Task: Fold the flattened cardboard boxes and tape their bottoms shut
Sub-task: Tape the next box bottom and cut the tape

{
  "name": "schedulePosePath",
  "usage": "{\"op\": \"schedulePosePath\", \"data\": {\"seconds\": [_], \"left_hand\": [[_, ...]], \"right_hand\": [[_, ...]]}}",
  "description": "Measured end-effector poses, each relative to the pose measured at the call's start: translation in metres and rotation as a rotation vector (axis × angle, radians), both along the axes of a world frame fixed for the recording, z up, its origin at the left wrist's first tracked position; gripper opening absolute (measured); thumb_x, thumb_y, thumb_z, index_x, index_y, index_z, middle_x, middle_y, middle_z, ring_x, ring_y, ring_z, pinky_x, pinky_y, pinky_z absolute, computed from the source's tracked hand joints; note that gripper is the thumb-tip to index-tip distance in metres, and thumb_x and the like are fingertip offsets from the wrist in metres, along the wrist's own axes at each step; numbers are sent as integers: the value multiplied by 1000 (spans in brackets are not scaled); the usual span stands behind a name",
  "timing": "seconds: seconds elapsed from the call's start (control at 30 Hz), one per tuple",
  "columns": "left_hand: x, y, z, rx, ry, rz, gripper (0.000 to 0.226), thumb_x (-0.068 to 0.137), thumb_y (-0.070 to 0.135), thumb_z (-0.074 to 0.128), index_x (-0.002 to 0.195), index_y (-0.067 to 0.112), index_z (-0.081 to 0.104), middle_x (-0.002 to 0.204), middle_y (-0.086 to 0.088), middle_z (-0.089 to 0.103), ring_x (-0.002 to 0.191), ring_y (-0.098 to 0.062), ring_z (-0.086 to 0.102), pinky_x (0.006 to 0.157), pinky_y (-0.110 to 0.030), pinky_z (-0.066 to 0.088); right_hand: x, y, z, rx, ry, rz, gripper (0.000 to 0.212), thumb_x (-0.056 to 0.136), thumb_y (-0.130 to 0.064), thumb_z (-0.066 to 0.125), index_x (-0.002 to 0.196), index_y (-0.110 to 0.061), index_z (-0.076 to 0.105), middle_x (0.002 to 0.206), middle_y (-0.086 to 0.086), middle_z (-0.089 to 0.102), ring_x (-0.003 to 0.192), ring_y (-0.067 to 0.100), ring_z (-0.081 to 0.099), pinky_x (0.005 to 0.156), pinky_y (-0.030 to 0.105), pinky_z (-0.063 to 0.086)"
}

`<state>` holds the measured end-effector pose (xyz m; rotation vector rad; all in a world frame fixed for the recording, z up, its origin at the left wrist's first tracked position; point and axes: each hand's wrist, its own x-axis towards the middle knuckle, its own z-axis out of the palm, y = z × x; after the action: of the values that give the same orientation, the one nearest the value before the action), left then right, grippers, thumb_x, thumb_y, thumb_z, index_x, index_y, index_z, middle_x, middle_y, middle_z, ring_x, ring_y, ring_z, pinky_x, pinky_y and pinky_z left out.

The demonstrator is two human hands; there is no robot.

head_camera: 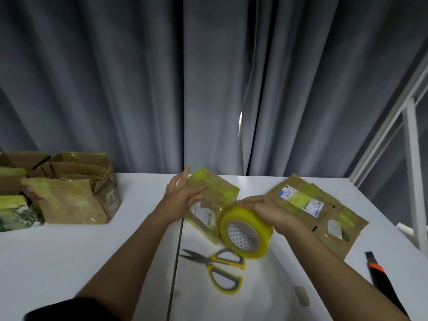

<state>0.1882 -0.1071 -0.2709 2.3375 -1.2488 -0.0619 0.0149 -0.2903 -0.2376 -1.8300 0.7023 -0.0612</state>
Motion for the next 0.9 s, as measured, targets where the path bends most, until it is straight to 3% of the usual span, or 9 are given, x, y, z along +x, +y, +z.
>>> {"op": "schedulePosePath", "data": {"seconds": [0.1, 0.17, 0.27, 0.4, 0.53, 0.63, 0.77, 0.83, 0.9], "left_hand": [[-22, -5, 2, -98, -108, 273, 37, 96, 30, 51, 133, 22, 51, 146, -12, 26, 127, -30, 24, 105, -44, 35], [-40, -1, 4, -266, 19, 412, 29, 96, 35, 49, 110, 11, 54, 114, -8, 48, 108, -26, 44, 83, -36, 43], [-58, 11, 1, -202, 336, 388, 50, 96, 51, 37, 78, 11, 60, 78, -1, 63, 80, -22, 61, 69, -32, 45], [-68, 32, 0, -335, 643, 345, 53, 94, 51, 43, 87, 4, 66, 87, -10, 69, 83, -22, 64, 74, -31, 48], [-69, 45, 0, -490, 988, 330, 31, 89, 39, 61, 110, 17, 54, 96, 0, 66, 82, -10, 66, 64, -21, 51], [-64, 50, -8, -557, 946, 375, 29, 87, 28, 66, 113, 19, 57, 97, 2, 66, 80, -8, 63, 66, -23, 48], [-58, 59, -14, -580, 971, 306, 25, 86, 24, 67, 111, 21, 63, 101, -1, 70, 86, -13, 66, 68, -24, 48], [-58, 60, -15, -581, 965, 263, 23, 87, 24, 67, 110, 23, 64, 103, 0, 69, 87, -11, 66, 70, -23, 48], [-59, 61, -15, -572, 958, 237, 23, 88, 24, 65, 111, 24, 64, 103, 2, 69, 86, -7, 65, 71, -20, 49]], "right_hand": [[3, 20, -12, 171, -100, -117, 11, 89, -28, 66, 94, -21, 73, 102, 5, 72, 87, 16, 66, 67, 22, 53], [5, 33, -22, 279, -175, -173, 12, 90, -22, 65, 96, -17, 73, 105, 7, 72, 89, 18, 67, 70, 24, 54], [7, 56, -34, 406, -247, -212, 13, 91, -21, 63, 99, -14, 72, 105, 9, 72, 93, 22, 68, 76, 30, 56], [11, 90, -43, 545, -318, -188, 26, 94, -24, 59, 116, -13, 65, 111, 11, 70, 99, 27, 69, 86, 43, 56], [13, 117, -43, 612, -351, 4, 29, 99, -13, 49, 121, -29, 60, 111, 9, 70, 98, 22, 69, 81, 36, 57], [22, 118, -48, 41, -337, 98, 39, 95, -6, 48, 117, -37, 61, 98, 11, 72, 93, 18, 68, 87, 35, 55], [42, 91, -36, -791, -517, -92, 33, 88, -30, 45, 107, -17, 69, 106, -1, 67, 98, 20, 58, 86, 30, 46], [59, 78, -30, -966, -494, 141, 45, 93, -40, 40, 126, -20, 60, 131, -1, 57, 125, 22, 45, 105, 35, 32], [75, 71, -31, -999, -280, 398, 57, 95, -55, 26, 144, -29, 41, 153, -7, 35, 144, 17, 21, 116, 40, 10]]}}
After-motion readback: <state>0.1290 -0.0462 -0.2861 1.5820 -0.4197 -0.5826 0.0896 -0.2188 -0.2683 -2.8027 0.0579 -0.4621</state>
